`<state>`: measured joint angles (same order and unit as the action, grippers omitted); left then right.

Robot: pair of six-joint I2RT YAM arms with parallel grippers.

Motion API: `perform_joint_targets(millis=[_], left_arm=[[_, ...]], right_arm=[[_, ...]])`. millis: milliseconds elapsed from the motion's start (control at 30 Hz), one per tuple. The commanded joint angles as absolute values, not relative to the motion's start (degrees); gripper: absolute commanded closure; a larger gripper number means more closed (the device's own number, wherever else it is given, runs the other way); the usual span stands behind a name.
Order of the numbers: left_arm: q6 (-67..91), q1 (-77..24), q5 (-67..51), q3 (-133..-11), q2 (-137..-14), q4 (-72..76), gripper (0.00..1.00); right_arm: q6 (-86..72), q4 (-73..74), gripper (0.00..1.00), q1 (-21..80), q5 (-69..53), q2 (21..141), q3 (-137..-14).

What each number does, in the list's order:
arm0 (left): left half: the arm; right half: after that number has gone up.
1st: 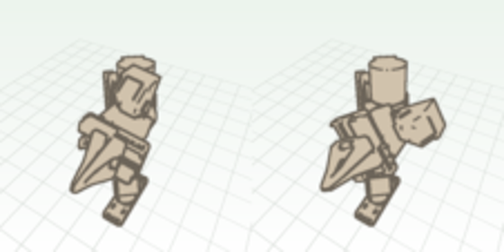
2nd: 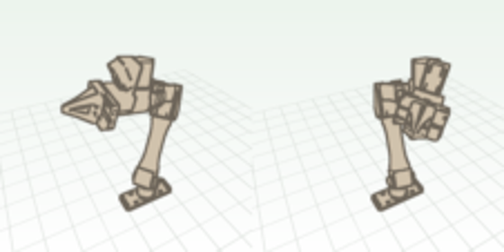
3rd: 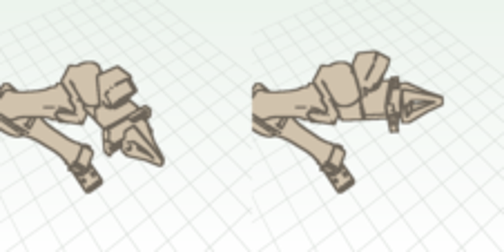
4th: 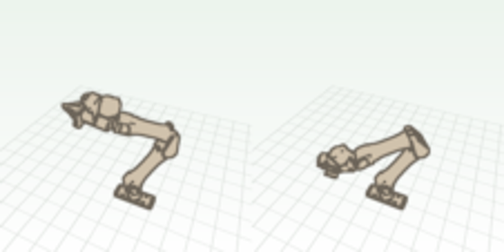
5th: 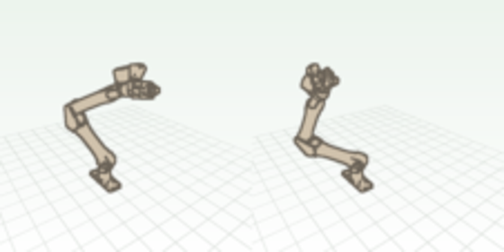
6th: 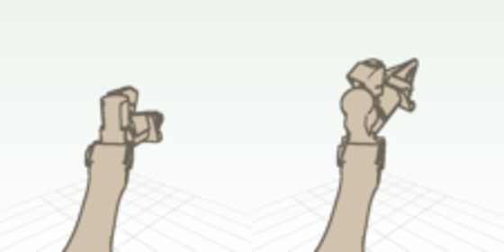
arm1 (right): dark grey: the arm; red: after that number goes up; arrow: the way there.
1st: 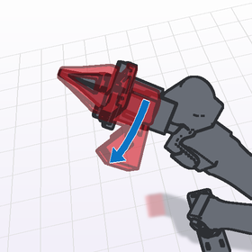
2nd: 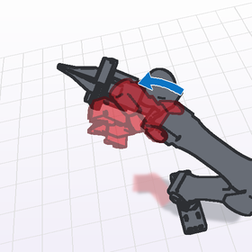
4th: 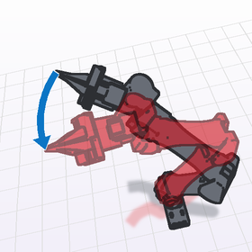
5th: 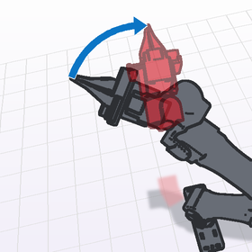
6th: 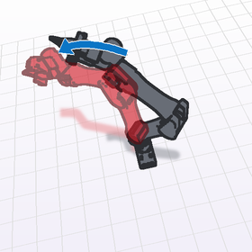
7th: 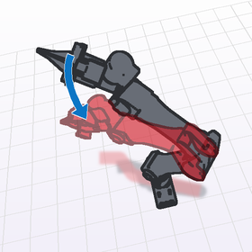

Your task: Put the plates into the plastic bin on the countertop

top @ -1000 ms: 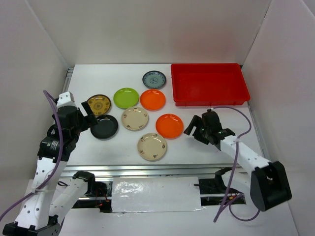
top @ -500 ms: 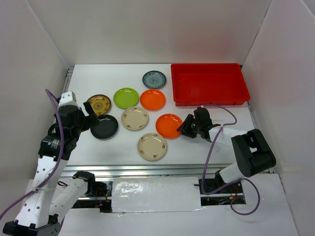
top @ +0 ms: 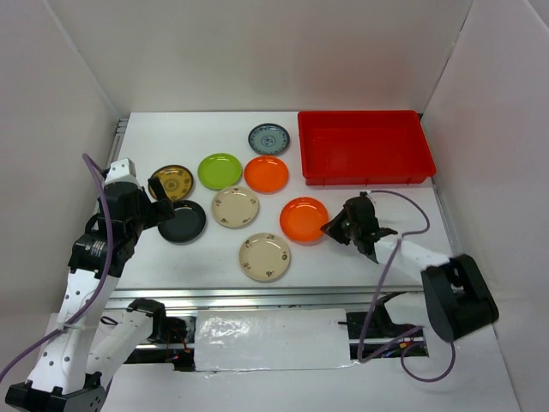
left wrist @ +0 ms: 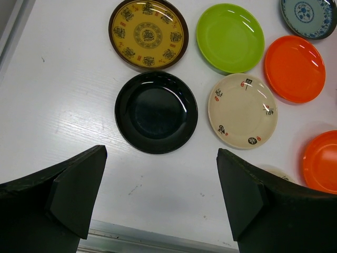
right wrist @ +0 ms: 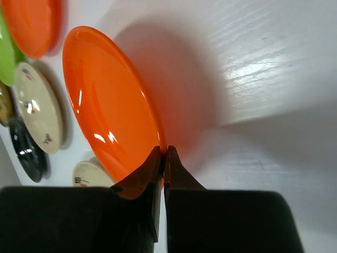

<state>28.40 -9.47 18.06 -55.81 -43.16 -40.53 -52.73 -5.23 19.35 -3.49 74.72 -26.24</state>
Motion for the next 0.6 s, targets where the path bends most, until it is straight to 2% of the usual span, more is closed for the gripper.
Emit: perform_joint_targets(millis=[0,167,333,433,567], left_arm=[[26.81,-9.67,16.96,-55.55,-42.98,-37.97,0.01],[26.98,-9.67,16.79,-55.72,-43.07,-38.23,0.01],[27.16,-9.67,16.70,-55.90,-43.77,-38.23,0.01],[26.81,-9.75,16.08,-55.72,-44.03,-37.88,0.01],[26.28,-9.76,14.59,-55.37,-44.56,-37.36,0.02]], right_arm=[[-56.07,-1.42,1.00,19.78,4.65,63.48,-25.05],[-53.36,10.60,1.00,19.25,2.13,51.79,-30.03],[-50.99,12.92,1.00,14.79,0.26,48.42,-38.11],[-49.14,13.27,1.00,8.90,-2.28,57.27,-45.94],[-47.81,13.45,1.00,0.46,-4.74,78.59,-63.23]])
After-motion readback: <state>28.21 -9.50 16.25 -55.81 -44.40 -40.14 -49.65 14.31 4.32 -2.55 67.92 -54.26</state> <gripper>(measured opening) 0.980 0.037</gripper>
